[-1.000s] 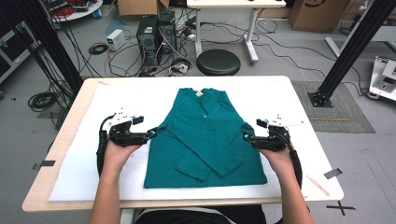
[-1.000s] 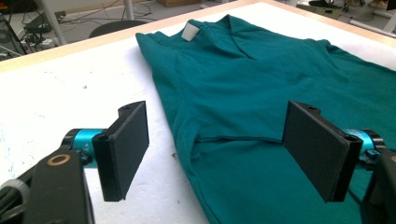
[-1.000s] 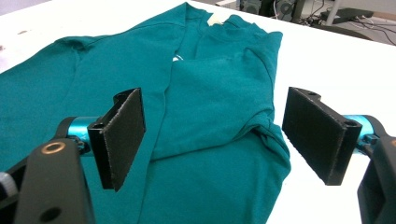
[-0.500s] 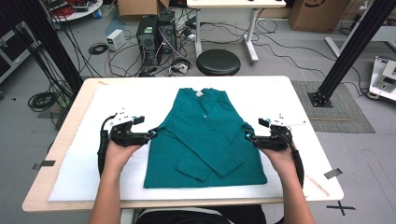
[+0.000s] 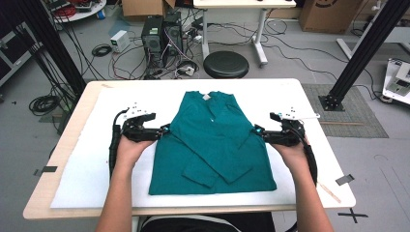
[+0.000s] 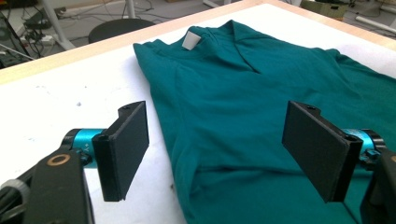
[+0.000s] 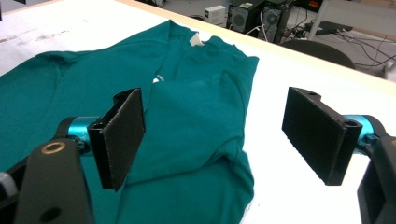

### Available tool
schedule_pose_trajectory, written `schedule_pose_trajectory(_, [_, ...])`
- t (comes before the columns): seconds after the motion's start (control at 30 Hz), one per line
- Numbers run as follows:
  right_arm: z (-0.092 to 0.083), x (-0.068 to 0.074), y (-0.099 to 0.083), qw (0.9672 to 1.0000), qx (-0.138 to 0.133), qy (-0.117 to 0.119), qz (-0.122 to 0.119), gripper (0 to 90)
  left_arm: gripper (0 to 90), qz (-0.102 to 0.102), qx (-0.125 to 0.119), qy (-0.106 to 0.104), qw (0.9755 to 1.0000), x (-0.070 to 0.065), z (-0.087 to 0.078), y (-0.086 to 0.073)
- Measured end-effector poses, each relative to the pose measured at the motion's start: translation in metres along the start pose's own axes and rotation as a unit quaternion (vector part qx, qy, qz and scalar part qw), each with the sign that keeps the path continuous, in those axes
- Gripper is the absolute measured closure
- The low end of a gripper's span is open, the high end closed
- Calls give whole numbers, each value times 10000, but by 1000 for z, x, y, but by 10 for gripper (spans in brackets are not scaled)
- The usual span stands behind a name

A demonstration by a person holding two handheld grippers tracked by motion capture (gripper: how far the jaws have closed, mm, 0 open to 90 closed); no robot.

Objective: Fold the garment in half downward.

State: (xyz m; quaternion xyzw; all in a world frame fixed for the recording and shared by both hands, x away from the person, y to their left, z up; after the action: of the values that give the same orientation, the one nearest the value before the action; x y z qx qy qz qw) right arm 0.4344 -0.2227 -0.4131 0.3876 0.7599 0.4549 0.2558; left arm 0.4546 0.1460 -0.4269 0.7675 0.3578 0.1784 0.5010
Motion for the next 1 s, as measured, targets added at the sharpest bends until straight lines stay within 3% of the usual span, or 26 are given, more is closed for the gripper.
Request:
schedule_pose_trajectory(0.13, [7,-3,7,10000,46,-1,-46,221,229,-20,30,-37,10000,3,11,9])
schedule_pose_trajectory(0.3, [17,-5,14,9998,166,-1,-112,221,229,39,233,-60,9997,8,25,15])
schedule_pose_trajectory(0.37, [21,-7,17,9998,174,15,-95,221,229,-62,129,-124,9998,9,29,16])
schedule_pose_trajectory(0.57, [37,-13,22,9992,381,10,-119,221,229,-208,351,-117,9991,21,41,12])
schedule_pose_trajectory(0.67, [43,-16,23,9990,440,7,-93,221,229,-101,485,-3,9988,29,49,17])
schedule_pose_trajectory(0.77, [47,-17,27,9990,454,-16,-53,221,229,-94,773,221,9967,41,58,16])
schedule_pose_trajectory(0.87, [52,-17,33,9988,483,-6,-110,221,229,-174,746,202,9969,43,65,18])
schedule_pose_trajectory(1.0, [61,-20,39,9981,593,-8,-154,221,229,-95,836,167,9963,42,75,24])
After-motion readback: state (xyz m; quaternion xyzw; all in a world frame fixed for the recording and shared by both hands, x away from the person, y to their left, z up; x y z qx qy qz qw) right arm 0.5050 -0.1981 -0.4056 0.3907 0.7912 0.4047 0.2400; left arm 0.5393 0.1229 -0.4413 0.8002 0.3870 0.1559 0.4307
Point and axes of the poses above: each handheld gripper's, and its own axes: z roughly forward along the jaws, y roughly out of its top, x roughly to its left, the point moved 9 cm from there along z, roughly forward along the jaws, and after that the axes turned 3 degrees about -y, right-handed, at the moved point
